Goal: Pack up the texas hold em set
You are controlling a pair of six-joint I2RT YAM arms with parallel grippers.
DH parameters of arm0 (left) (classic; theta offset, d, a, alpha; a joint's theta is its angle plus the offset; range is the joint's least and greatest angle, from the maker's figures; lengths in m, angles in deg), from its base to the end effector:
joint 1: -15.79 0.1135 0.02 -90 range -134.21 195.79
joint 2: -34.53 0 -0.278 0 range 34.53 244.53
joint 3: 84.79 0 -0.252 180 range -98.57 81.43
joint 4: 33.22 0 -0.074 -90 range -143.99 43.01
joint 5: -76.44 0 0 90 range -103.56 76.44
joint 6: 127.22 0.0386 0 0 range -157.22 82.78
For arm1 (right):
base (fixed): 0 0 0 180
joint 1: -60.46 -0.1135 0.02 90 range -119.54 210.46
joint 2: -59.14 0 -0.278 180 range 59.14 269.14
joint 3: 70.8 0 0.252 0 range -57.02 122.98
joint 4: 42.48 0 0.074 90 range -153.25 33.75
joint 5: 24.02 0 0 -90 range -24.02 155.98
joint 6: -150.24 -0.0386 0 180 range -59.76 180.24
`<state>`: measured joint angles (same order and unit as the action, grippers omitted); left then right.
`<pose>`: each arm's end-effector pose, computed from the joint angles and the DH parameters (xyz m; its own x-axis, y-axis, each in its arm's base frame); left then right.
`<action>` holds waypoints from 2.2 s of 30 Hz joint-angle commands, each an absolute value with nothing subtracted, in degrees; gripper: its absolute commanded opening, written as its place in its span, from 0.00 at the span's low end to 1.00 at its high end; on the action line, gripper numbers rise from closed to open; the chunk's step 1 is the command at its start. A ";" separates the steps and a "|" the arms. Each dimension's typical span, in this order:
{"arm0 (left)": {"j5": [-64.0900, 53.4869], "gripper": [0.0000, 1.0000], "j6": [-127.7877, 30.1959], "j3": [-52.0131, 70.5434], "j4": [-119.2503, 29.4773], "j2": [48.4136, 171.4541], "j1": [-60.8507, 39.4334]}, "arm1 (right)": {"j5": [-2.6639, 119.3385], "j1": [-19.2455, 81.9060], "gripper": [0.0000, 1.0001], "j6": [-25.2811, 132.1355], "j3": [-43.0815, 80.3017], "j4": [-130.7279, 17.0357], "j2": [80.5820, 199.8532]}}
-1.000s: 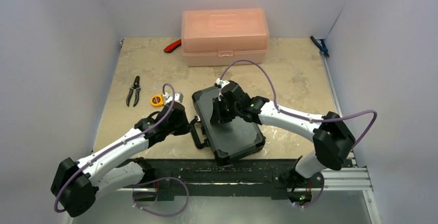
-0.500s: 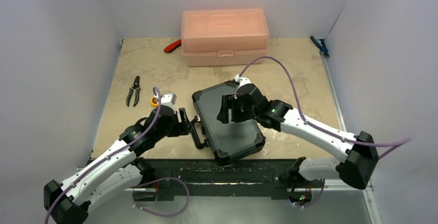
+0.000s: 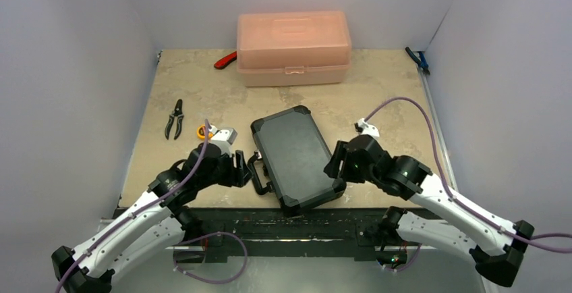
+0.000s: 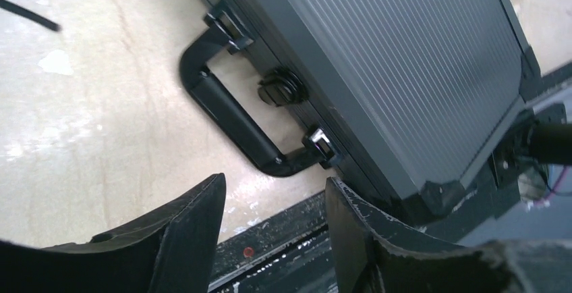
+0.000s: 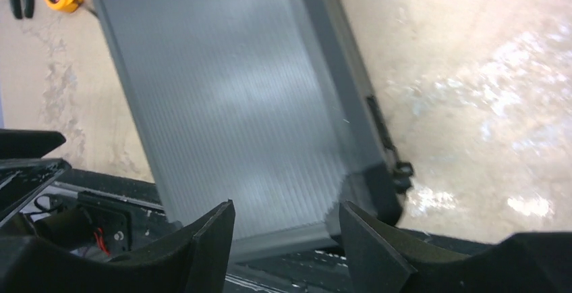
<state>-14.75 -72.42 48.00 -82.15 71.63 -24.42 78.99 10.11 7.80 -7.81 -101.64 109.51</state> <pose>0.1029 -0.0859 0.2548 -0.7561 -0.1154 -0.6442 0.2414 0.8657 -0.4385 0.1122 0.1218 0.3017 -0.7987 0.2467 -0.5488 -0.0299 0.8947 0.4457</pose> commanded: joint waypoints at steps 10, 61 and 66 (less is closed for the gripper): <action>-5.16 0.47 -70.45 49.38 -70.54 83.14 -33.37 | 76.35 10.01 0.43 -0.75 -20.80 -106.15 100.22; -52.01 1.00 -70.38 28.44 -106.08 56.75 -37.03 | 107.91 10.07 0.99 18.32 -3.32 -88.77 86.77; -51.97 1.00 -70.11 28.43 -106.19 56.76 -37.03 | 107.95 10.05 0.99 18.75 -3.34 -88.66 86.69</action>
